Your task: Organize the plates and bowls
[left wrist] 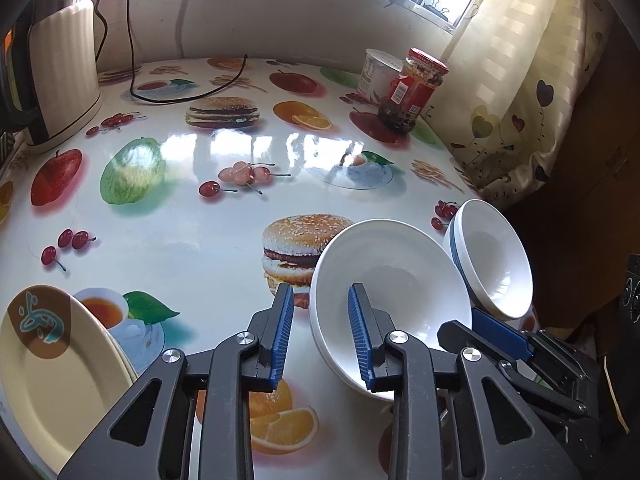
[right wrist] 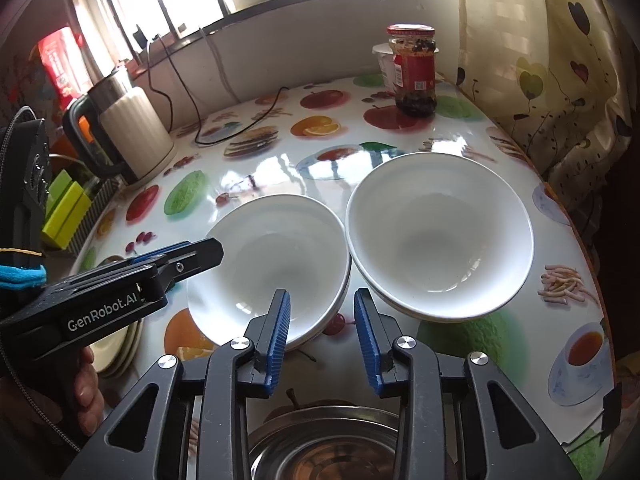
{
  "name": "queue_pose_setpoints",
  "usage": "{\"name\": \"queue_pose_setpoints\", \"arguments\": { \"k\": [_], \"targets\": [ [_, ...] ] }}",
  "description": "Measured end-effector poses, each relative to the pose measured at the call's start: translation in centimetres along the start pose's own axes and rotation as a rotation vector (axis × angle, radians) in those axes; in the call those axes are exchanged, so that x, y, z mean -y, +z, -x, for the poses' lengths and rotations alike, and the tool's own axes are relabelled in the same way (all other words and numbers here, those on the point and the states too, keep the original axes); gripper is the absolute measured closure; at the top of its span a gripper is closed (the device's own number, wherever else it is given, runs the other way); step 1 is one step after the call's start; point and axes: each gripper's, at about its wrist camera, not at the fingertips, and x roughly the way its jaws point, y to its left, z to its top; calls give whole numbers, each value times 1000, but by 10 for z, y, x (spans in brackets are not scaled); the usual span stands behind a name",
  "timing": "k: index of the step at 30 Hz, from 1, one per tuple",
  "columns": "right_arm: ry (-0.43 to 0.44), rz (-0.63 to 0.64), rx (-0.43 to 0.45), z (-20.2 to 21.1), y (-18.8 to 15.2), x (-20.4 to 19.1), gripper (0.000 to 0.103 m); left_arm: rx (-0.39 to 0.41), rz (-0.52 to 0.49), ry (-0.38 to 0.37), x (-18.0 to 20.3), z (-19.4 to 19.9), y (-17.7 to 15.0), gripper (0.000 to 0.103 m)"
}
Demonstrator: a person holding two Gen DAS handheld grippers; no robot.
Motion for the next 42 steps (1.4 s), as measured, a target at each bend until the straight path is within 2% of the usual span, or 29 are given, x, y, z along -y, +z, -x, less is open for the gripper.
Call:
{"name": "queue_pose_setpoints", "arguments": {
  "k": [2,4,13,27,42],
  "targets": [
    [-2,-3,1,-1,1,1,72,-2,-1,-3,1,-2,0,75],
    [-6,-6,0,-2,1,1,74,-5,-4,-4,2,-3,0,84],
    [-1,-21,-5,-6,3,4,82,-5,-4,6,0,-6,1,90],
    [25,-28,8,-4,2,3,84,19,-3,23,-3,4,-2,90],
    [50,-11,78,36,-4,-9,84,73,-23,-3,11,46,-14,90]
  ]
}}
